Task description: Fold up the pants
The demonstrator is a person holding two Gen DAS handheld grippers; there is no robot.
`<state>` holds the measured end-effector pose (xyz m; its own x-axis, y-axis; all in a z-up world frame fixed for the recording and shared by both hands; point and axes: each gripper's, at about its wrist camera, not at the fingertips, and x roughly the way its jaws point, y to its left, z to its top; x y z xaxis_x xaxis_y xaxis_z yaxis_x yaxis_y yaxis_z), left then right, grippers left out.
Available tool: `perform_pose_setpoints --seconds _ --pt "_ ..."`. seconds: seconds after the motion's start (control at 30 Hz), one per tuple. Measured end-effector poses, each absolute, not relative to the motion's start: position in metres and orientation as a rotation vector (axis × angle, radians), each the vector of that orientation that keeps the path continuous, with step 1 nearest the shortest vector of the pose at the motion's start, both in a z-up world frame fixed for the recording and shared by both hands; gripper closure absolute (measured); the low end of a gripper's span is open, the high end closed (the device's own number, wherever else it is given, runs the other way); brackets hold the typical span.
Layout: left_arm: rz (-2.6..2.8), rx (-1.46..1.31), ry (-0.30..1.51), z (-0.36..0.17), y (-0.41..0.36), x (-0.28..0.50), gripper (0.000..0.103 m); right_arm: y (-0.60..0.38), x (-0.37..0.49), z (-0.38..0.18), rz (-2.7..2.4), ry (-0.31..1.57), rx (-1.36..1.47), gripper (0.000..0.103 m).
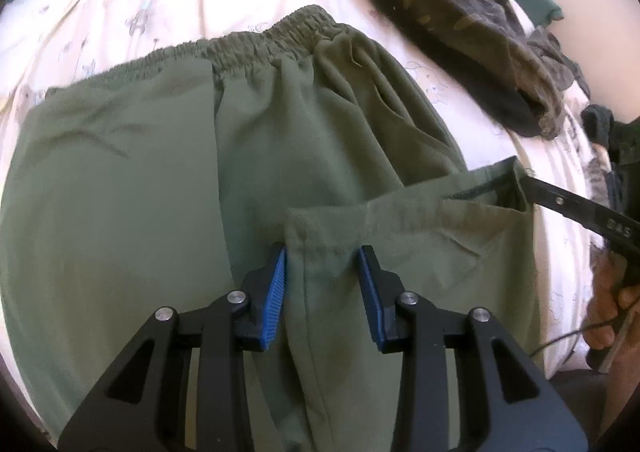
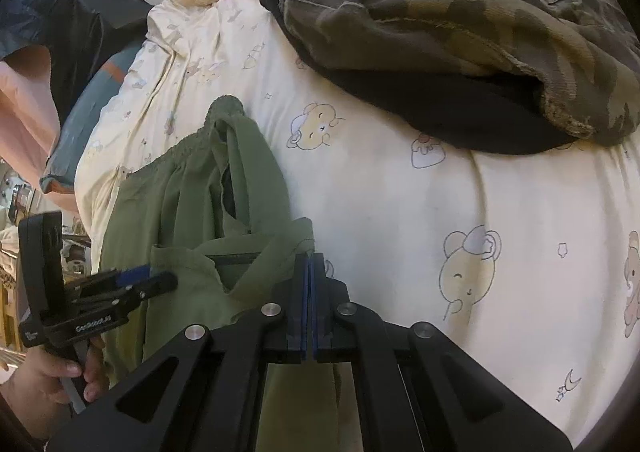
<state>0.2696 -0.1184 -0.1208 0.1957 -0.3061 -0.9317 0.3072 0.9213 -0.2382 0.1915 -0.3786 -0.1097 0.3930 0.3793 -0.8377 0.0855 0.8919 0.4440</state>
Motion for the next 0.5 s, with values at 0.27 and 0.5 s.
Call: perform_pose_setpoints --seconds 0.27,0.5 --pt "-0.540 0.026 1.233 -0.112 -0.124 0.269 0.100 -0.384 0.189 -0.108 0.201 1.161 0.462 0.103" --pt "-0.550 -0.186 1.114 -0.060 -0.070 0.245 0.100 -0.373 0.181 -0.056 0.309 1.020 0.467 0.103"
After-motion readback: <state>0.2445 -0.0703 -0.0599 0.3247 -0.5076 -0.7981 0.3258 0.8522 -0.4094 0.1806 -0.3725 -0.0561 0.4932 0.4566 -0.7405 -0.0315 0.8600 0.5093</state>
